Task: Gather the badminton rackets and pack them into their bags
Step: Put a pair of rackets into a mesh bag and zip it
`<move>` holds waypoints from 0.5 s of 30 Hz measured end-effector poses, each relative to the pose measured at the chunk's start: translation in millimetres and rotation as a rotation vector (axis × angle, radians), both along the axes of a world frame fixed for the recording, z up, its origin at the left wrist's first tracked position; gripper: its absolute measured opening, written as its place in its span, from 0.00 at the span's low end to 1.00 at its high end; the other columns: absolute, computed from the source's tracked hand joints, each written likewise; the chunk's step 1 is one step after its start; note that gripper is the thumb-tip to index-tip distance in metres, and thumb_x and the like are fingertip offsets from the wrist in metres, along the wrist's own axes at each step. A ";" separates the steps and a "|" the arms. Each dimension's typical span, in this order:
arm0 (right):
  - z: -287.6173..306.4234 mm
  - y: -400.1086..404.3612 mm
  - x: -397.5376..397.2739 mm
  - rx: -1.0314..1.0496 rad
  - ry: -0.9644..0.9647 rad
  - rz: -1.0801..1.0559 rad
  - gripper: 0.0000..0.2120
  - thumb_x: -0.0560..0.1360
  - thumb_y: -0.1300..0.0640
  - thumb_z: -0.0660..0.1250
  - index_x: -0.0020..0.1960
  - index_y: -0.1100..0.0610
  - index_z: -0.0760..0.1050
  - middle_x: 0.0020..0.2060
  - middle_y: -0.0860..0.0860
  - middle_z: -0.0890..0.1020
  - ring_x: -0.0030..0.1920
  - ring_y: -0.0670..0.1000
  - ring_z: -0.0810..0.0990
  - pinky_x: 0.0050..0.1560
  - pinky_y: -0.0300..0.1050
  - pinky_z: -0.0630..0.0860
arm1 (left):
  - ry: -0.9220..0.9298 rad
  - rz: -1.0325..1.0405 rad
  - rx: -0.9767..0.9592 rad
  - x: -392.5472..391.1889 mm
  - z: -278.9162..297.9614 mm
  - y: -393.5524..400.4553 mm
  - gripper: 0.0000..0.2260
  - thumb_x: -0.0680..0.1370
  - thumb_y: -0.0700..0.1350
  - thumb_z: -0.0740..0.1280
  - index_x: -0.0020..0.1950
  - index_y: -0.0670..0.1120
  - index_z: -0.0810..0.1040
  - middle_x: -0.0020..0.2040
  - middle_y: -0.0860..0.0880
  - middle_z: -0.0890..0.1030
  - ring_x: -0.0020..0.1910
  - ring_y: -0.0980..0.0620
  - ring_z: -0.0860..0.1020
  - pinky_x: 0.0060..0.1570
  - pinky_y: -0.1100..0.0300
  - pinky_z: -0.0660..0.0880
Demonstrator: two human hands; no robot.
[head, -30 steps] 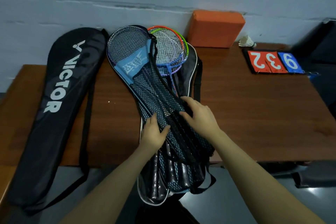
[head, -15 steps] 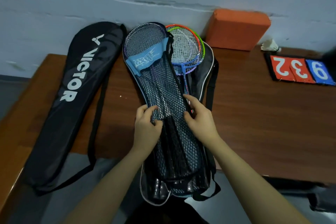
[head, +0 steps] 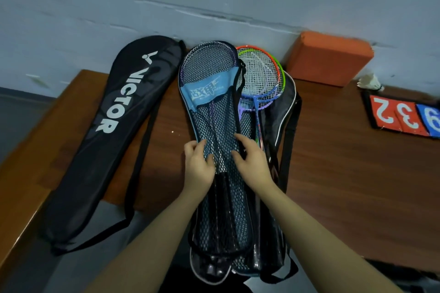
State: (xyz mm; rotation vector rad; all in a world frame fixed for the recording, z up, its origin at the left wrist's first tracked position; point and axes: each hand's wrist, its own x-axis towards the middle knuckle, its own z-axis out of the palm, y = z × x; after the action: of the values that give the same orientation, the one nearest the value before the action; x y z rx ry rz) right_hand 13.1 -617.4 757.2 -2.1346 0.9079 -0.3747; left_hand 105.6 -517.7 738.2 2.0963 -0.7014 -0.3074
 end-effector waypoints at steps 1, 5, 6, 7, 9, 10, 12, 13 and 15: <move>5.9 1.0 3.6 -0.016 -0.018 -0.007 0.21 0.78 0.59 0.62 0.70 0.55 0.66 0.62 0.52 0.74 0.60 0.51 0.74 0.59 0.41 0.69 | -0.019 0.001 -0.006 2.9 3.4 -1.9 0.19 0.77 0.35 0.63 0.67 0.36 0.68 0.61 0.40 0.68 0.59 0.47 0.69 0.55 0.74 0.57; 28.1 8.4 13.9 -0.158 -0.119 -0.006 0.15 0.77 0.62 0.61 0.63 0.59 0.73 0.48 0.48 0.74 0.49 0.49 0.75 0.46 0.34 0.65 | -0.145 -0.030 -0.086 16.3 21.2 7.8 0.16 0.77 0.33 0.60 0.65 0.36 0.71 0.62 0.38 0.69 0.58 0.47 0.70 0.53 0.72 0.59; 32.1 12.9 16.2 -0.205 -0.161 -0.008 0.13 0.77 0.63 0.62 0.61 0.60 0.76 0.46 0.48 0.73 0.48 0.48 0.74 0.45 0.34 0.66 | -0.178 -0.046 -0.111 20.4 26.9 12.2 0.15 0.77 0.33 0.60 0.64 0.37 0.73 0.61 0.38 0.70 0.57 0.49 0.70 0.52 0.70 0.62; 36.0 19.3 19.2 -0.243 -0.203 -0.016 0.12 0.76 0.63 0.62 0.58 0.60 0.77 0.45 0.49 0.73 0.46 0.46 0.74 0.45 0.35 0.67 | -0.210 -0.062 -0.139 25.5 32.7 17.1 0.15 0.77 0.33 0.60 0.63 0.37 0.74 0.61 0.38 0.71 0.56 0.51 0.70 0.51 0.67 0.66; 42.3 34.0 28.5 -0.297 -0.284 -0.049 0.12 0.75 0.63 0.61 0.56 0.61 0.78 0.43 0.50 0.73 0.44 0.44 0.72 0.44 0.34 0.68 | -0.263 -0.092 -0.195 38.0 44.8 26.6 0.14 0.76 0.36 0.60 0.61 0.38 0.76 0.59 0.38 0.72 0.53 0.54 0.70 0.48 0.60 0.71; 44.5 41.5 34.9 -0.312 -0.315 -0.064 0.12 0.75 0.63 0.61 0.55 0.62 0.78 0.43 0.51 0.73 0.43 0.43 0.72 0.44 0.32 0.68 | -0.280 -0.108 -0.218 45.6 50.8 31.8 0.14 0.76 0.37 0.60 0.60 0.38 0.76 0.59 0.38 0.73 0.52 0.54 0.70 0.47 0.59 0.71; 49.6 58.0 47.8 -0.329 -0.338 -0.095 0.12 0.75 0.64 0.61 0.56 0.63 0.77 0.43 0.49 0.72 0.43 0.42 0.71 0.45 0.28 0.67 | -0.325 -0.145 -0.253 61.8 60.9 44.8 0.14 0.77 0.38 0.59 0.60 0.38 0.76 0.57 0.39 0.74 0.52 0.53 0.71 0.48 0.60 0.71; 53.0 66.0 54.7 -0.344 -0.343 -0.110 0.12 0.75 0.65 0.61 0.56 0.63 0.77 0.44 0.49 0.72 0.43 0.42 0.71 0.46 0.27 0.66 | -0.351 -0.162 -0.269 70.4 65.8 51.8 0.14 0.77 0.39 0.59 0.60 0.38 0.76 0.57 0.39 0.75 0.53 0.53 0.71 0.49 0.61 0.70; 59.5 82.0 71.6 -0.369 -0.355 -0.132 0.12 0.75 0.65 0.61 0.57 0.64 0.77 0.44 0.51 0.73 0.44 0.43 0.71 0.46 0.28 0.67 | -0.380 -0.189 -0.288 90.2 74.3 66.4 0.14 0.77 0.38 0.60 0.60 0.38 0.76 0.57 0.39 0.75 0.54 0.53 0.71 0.53 0.64 0.68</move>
State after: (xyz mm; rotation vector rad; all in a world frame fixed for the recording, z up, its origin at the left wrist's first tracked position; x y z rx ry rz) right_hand 84.7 -535.4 816.7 -2.2351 0.8183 -1.0211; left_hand 195.7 -451.3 812.6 1.8299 -1.1029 0.0923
